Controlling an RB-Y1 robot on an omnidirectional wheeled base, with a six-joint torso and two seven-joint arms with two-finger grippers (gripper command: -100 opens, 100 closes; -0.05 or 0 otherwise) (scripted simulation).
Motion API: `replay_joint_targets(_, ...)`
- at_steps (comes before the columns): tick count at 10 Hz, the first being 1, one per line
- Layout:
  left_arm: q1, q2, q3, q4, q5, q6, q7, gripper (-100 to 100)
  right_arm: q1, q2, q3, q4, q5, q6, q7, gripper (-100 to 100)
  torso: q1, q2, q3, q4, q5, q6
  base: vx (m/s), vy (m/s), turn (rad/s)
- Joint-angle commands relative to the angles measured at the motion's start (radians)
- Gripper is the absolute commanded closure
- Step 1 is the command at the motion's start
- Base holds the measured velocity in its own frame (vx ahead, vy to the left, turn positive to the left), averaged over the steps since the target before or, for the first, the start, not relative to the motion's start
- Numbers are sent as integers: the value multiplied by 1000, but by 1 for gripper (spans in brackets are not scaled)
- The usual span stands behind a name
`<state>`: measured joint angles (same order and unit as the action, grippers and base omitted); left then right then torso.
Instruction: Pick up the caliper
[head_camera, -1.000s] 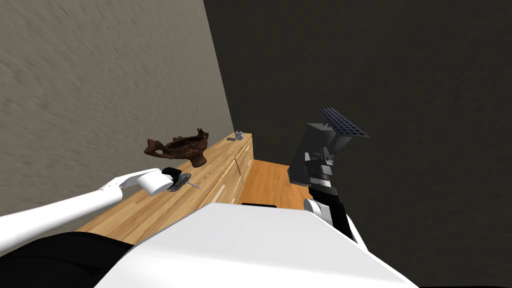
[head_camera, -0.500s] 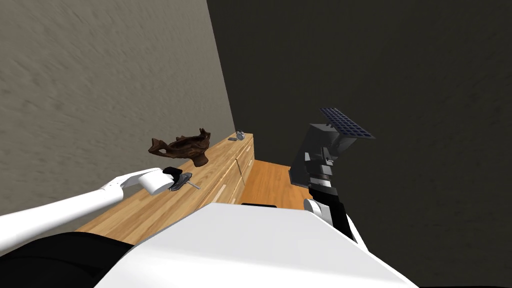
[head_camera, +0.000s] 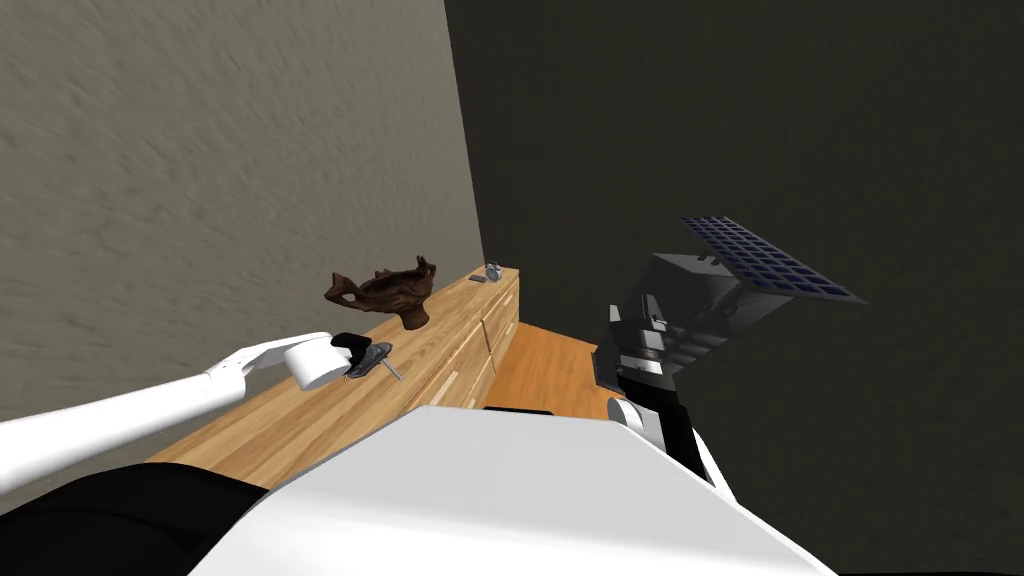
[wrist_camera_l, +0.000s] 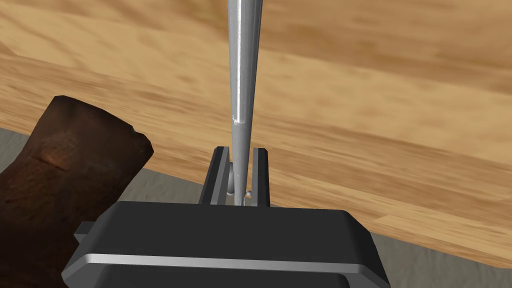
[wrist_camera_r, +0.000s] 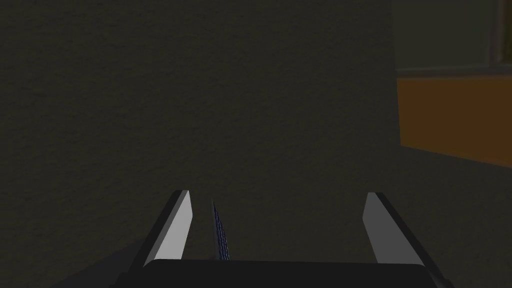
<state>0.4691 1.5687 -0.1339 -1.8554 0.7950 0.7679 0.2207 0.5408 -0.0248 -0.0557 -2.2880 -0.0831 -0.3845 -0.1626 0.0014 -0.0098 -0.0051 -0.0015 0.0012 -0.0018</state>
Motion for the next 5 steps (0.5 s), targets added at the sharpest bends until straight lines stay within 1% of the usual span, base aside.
replay_joint_targets(1, 1, 10, 0, -35, -11, 4, 5, 100, 0, 0, 0, 0, 0, 0, 0, 0, 0, 0, 0, 0, 0, 0, 90, -1, 190)
replay_joint_targets(3, 10, 26, 4, -79, -21, 5, 11, 100, 0, 0, 0, 0, 0, 0, 0, 0, 0, 1, 0, 0, 0, -1, 88, -5, 226)
replay_joint_targets(4, 3, 18, 0, -63, -20, 4, 7, 100, 0, 0, 0, 0, 0, 0, 0, 0, 0, 1, 1, 0, 0, -1, 40, -6, 50)
replay_joint_targets(5, 4, 18, -1, -66, -22, 5, 8, 0, 0, 0, 0, 0, 0, 0, 0, 0, 1, 3, 1, 0, 1, 1, 6, -2, -9)
